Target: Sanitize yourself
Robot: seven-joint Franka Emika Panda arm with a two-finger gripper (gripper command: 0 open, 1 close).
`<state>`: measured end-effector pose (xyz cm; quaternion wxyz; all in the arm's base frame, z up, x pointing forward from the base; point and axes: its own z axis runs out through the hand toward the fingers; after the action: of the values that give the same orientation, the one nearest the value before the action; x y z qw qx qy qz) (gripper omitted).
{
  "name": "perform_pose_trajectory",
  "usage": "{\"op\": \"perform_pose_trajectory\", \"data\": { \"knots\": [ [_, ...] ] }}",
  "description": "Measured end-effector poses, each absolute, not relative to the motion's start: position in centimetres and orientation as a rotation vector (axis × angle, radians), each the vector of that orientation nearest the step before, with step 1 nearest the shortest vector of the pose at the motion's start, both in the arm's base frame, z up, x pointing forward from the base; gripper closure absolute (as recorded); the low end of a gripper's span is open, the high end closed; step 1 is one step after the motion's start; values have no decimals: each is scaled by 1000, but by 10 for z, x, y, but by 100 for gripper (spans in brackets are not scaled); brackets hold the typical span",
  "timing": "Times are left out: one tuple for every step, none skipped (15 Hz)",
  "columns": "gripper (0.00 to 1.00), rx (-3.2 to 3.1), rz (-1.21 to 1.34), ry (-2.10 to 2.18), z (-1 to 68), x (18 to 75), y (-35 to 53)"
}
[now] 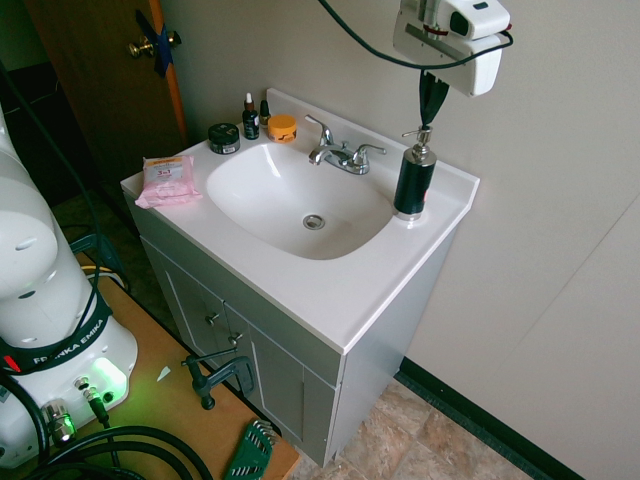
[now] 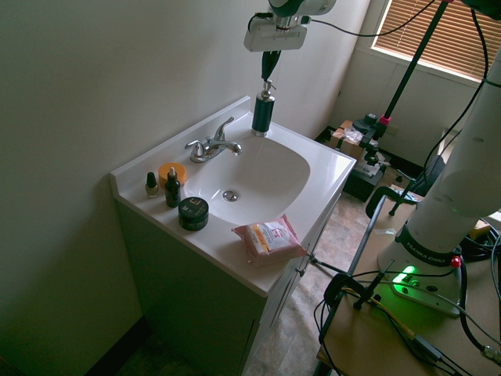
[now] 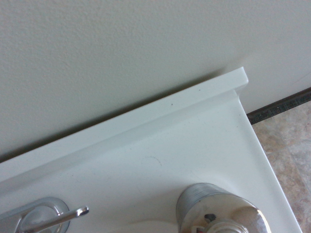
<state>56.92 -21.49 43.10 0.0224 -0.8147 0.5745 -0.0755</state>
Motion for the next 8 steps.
{"op": "perform_pose_trajectory", "data": {
  "knots": [
    [100,-2517,-240,1787,425,568,-216],
    [100,-2505,-255,1791,423,568,-216],
    [100,-2497,-262,1793,423,567,-217],
    [100,-2489,-268,1793,424,567,-217],
    [100,-2486,-278,1783,426,567,-216],
    [100,-2493,-298,1757,434,567,-214],
    [0,-2512,-311,1712,444,566,-208],
    [0,-2547,-315,1648,455,565,-197]
  ]
}}
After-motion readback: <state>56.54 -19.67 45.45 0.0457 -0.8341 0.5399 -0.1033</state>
